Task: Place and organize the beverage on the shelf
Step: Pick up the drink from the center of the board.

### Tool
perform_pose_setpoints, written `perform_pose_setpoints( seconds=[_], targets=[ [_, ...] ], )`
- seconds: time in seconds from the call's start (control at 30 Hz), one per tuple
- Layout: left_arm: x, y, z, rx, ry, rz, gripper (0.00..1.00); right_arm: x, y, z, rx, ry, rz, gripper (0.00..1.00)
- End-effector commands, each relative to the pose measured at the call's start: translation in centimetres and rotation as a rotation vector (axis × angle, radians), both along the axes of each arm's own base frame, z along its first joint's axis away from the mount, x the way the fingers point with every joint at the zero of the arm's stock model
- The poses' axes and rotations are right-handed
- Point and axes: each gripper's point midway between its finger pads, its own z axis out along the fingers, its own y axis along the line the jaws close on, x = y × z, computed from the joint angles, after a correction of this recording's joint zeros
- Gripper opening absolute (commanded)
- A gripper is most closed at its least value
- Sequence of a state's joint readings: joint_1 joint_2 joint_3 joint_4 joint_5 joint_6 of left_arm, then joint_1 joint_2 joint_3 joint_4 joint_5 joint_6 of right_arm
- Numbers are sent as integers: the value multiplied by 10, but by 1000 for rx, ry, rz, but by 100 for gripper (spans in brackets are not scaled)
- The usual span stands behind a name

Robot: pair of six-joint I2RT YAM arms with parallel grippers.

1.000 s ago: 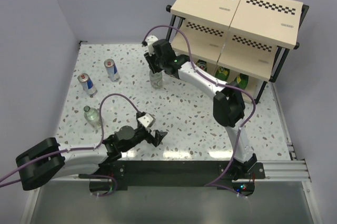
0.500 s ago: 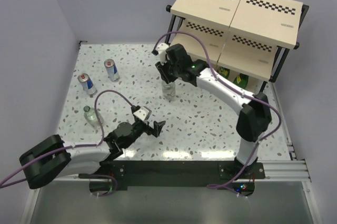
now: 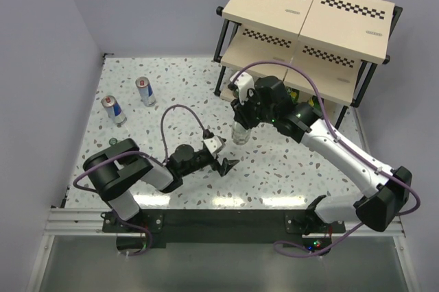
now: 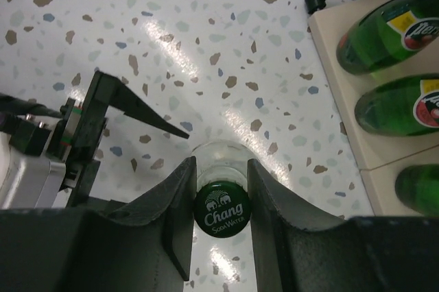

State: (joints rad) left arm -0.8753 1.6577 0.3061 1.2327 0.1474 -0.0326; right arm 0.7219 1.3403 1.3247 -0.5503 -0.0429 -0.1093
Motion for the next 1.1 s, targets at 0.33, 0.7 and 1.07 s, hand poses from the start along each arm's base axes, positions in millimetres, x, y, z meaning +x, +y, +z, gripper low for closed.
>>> perform_pose_setpoints(
  seconds=[0.33, 0.7, 1.07],
  targets=[
    [15, -52, 142, -343, -317, -99, 100, -32, -1, 40, 135, -77, 97, 0],
    [8, -75, 139, -312, -300, -174, 94, -36, 0, 47, 148, -75, 112, 0],
    [14, -76, 115, -247, -239, -152, 80, -36, -3, 51, 142, -86, 111, 0]
  ],
)
